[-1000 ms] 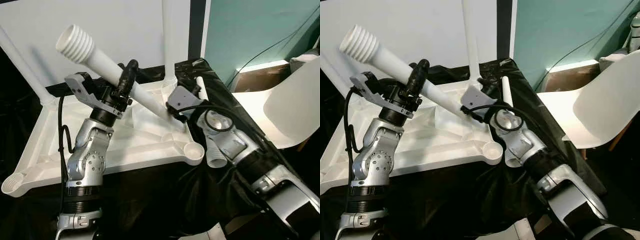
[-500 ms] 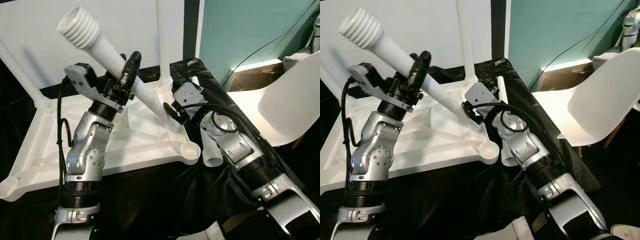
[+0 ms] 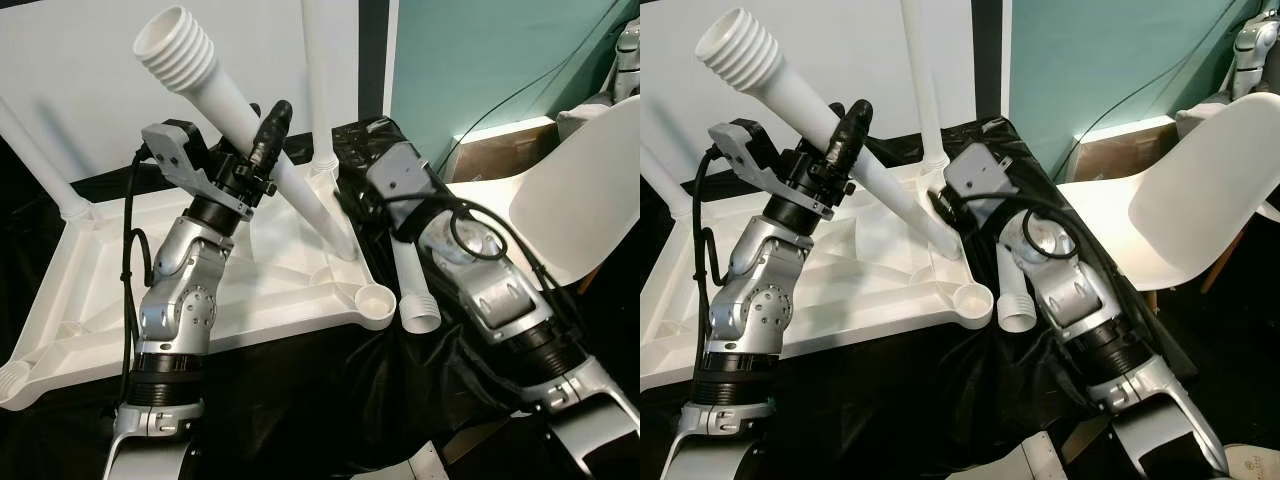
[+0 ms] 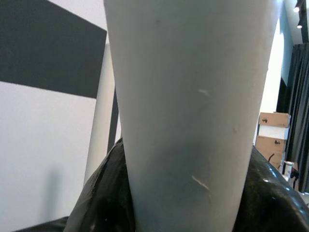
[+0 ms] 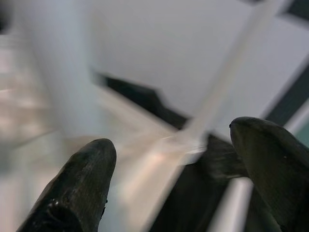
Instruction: Building children table
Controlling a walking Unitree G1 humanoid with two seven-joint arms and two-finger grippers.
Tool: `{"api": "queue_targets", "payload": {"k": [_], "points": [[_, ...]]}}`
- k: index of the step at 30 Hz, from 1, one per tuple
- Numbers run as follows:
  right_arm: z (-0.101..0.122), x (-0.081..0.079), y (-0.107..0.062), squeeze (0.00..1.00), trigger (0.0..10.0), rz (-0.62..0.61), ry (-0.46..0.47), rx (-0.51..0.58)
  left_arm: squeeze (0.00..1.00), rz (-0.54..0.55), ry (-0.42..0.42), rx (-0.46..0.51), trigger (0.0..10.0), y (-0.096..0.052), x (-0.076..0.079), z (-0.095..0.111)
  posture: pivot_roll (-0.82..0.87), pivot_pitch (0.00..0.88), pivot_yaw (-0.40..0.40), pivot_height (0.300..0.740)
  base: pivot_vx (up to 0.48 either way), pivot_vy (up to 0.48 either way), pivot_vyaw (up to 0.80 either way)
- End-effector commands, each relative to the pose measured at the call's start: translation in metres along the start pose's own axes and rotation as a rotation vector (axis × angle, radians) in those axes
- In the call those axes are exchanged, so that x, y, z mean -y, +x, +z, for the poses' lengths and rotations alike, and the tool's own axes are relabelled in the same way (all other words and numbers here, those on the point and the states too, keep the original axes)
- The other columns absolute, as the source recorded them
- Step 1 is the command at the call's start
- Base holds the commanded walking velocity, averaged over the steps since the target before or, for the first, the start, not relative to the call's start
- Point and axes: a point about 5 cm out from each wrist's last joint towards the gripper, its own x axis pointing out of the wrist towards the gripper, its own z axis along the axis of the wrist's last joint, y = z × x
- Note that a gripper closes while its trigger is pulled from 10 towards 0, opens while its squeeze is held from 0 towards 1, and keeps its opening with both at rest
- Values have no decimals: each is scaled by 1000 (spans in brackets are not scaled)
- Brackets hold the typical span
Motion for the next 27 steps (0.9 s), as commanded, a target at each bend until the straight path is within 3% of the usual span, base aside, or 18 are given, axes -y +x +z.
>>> {"api": "queue_targets", "payload": {"k": [1, 10, 17, 22, 23, 24, 26, 27], "points": [[5, -8, 1, 0, 10000, 59, 21, 16, 0, -136, -5, 32, 0, 4, 9, 6, -87, 0, 91, 740, 0, 0, 0], [9, -23, 1, 0, 10000, 196, 53, 27, 0, -140, 6, 49, 0, 3, 10, 10, -77, 0, 81, 740, 0, 0, 0], [-9, -16, 31, 0, 10000, 106, -7, -17, 0, -183, -38, 56, 0, 6, 19, 8, -83, 0, 84, 740, 0, 0, 0], [-13, -16, 36, 0, 10000, 94, -6, -35, 0, -192, -49, 52, 0, 5, 21, 7, -70, 0, 78, 740, 0, 0, 0], [-14, -18, 35, 0, 2941, 100, -5, -38, 0, -193, -51, 48, 0, 4, 22, 6, -70, 0, 78, 740, 0, 0, 0], [-15, -19, 34, 0, 0, 101, -3, -35, 0, -194, -54, 43, 0, 3, 23, 5, -62, 0, 75, 740, 0, 0, 0], [-16, -20, 33, 0, 0, 101, 6, -35, 0, -195, -59, 38, 0, 2, 23, 5, -62, 0, 75, 740, 0, 0, 0], [-17, -20, 33, 0, 0, 82, 28, -42, 0, -196, -72, 33, 1804, 1, 24, 4, -62, 0, 77, 740, 0, 0, 0]]}}
